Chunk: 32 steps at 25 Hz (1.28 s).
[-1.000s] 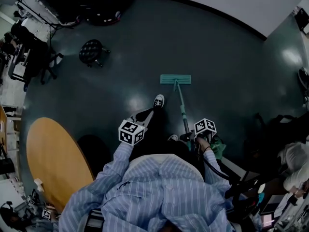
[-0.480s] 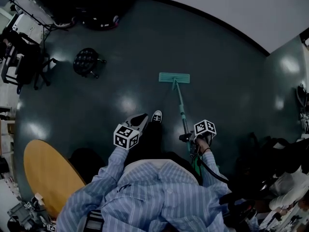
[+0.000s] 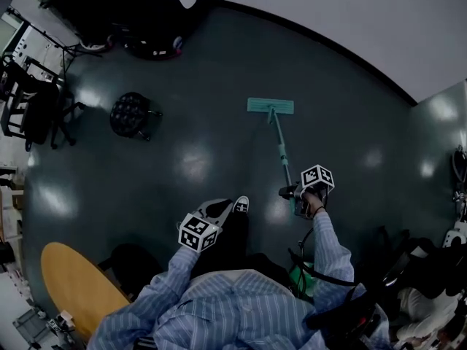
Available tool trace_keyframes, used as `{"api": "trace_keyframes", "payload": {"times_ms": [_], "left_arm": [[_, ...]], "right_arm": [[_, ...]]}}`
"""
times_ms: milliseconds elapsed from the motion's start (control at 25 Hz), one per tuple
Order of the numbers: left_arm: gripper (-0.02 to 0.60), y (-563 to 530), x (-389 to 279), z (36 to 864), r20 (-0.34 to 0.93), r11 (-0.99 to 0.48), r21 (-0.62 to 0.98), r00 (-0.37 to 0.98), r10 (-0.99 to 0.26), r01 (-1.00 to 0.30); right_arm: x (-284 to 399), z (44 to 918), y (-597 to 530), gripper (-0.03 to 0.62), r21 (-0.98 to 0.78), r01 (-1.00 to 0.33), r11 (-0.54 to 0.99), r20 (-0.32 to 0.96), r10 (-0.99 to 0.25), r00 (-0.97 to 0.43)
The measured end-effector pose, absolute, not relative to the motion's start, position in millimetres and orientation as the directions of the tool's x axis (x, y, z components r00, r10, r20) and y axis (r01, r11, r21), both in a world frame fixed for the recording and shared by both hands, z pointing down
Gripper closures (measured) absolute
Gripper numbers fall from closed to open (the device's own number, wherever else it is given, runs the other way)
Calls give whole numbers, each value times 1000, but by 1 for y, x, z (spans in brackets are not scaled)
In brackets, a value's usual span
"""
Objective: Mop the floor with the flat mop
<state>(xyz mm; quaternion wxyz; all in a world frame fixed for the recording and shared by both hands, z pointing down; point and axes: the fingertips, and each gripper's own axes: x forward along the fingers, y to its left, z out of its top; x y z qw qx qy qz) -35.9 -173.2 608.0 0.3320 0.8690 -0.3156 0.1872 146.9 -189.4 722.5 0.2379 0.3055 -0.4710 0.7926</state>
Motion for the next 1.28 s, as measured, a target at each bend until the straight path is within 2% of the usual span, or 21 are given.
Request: {"api": "trace_keyframes", "payload": {"times_ms": [320, 560, 760, 920, 1280], "left_arm": [[568, -213, -88, 641, 595, -443, 470, 645, -480, -763], [568, -208, -122, 663, 620, -318, 509, 597, -509, -800], [568, -202, -124, 669, 623, -296, 523, 595, -507, -799], [568, -200, -121, 667, 610, -307, 532, 609, -508, -789], [568, -187, -108, 654, 573, -381, 519, 642, -509, -765]], "right_arm": [[156, 752, -352, 511, -581, -690, -432, 740, 74, -669], [148, 765, -448, 512, -591, -650, -479, 733, 19, -680], [146, 772, -497, 514, -589, -592, -550, 735, -61, -675], [148, 772, -499, 519, -599, -526, -604, 728, -136, -672], [155, 767, -394, 520, -589, -540, -601, 729, -108, -676]]}}
